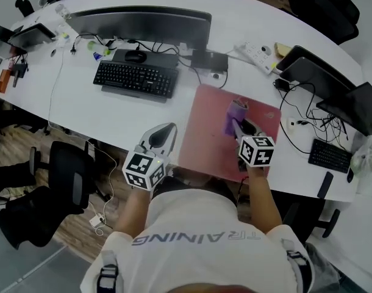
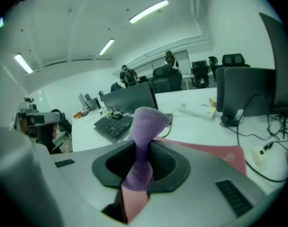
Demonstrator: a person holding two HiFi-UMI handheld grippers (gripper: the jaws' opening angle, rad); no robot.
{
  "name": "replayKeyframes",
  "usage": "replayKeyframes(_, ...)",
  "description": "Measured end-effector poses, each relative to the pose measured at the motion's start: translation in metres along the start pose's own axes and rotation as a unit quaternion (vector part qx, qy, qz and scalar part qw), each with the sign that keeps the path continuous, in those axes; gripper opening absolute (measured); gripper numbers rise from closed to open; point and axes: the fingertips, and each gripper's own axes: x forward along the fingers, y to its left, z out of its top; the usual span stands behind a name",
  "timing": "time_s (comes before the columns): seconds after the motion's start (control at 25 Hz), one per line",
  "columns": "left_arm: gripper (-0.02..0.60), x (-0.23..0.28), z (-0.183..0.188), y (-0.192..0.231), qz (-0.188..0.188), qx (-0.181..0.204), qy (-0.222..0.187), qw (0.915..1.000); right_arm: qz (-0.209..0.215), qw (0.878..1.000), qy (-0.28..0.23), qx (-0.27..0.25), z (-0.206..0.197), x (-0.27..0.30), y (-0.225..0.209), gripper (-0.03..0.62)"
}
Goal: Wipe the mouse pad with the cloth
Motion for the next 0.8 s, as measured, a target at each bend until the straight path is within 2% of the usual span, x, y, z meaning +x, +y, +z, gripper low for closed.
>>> replayKeyframes(0.24, 0.034, -0.042, -0.016, 0.064, 0.027, -0.017, 0.012, 0.9994, 0.031, 0.999, 0.033, -0.003, -0.021, 0.064, 0.067, 0.101)
replayKeyframes(0.4, 0.034, -0.06, -0.024, 0.091, 0.032, -0.025, 0.017, 0.999, 0.042, 0.997, 0.065, 0.007, -0.043, 0.094, 0.1, 0.101)
replayKeyframes(0.8, 0.034, -0.078, -0.055, 0.109, 0.037, -0.047, 0.04, 0.9974, 0.021, 0.988, 0.148, 0.034, -0.113, 0.144, 0.108, 0.101)
